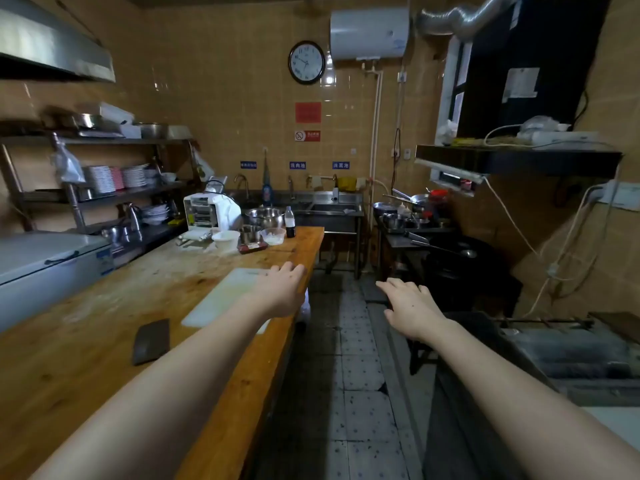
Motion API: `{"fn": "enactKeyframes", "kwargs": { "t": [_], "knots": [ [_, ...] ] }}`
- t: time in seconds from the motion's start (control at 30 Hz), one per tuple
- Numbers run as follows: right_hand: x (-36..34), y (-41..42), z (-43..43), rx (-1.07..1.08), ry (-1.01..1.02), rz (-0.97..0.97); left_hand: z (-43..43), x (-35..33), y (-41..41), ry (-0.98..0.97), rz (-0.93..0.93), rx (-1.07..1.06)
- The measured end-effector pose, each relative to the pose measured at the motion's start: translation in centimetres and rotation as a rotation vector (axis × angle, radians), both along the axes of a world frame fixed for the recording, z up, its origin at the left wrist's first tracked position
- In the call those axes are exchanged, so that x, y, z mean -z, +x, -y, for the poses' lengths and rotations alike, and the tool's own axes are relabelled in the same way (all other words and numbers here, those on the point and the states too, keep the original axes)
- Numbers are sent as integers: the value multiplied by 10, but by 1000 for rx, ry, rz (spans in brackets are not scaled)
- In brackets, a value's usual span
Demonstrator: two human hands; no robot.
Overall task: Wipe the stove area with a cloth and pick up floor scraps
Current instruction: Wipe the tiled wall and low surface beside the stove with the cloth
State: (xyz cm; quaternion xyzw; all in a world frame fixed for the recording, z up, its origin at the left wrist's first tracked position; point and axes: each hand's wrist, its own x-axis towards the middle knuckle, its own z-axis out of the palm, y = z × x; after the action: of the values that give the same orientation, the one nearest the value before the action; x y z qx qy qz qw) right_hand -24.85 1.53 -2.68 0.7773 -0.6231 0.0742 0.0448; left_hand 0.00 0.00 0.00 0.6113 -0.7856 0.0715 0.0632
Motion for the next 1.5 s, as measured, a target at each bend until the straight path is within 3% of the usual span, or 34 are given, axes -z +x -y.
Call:
{"fn": "enactKeyframes", "kwargs": {
  "t": [0.27, 0.53, 0.77, 1.1, 1.5],
  "knots": [
    [43, 3, 151, 16, 58, 6, 147, 41, -3, 36, -57, -35],
    [69, -32, 415, -16, 79, -63, 406, 83, -54, 40, -9, -30],
    [45, -93, 674, -10, 42, -15, 655, 52, -108, 15, -12, -14],
    [29, -126, 917, -25, 20, 28, 902, 30, -124, -4, -70, 15],
    [27, -98, 1228, -50, -91, 103, 1239, 44, -115, 2, -107, 46]
  ]
}}
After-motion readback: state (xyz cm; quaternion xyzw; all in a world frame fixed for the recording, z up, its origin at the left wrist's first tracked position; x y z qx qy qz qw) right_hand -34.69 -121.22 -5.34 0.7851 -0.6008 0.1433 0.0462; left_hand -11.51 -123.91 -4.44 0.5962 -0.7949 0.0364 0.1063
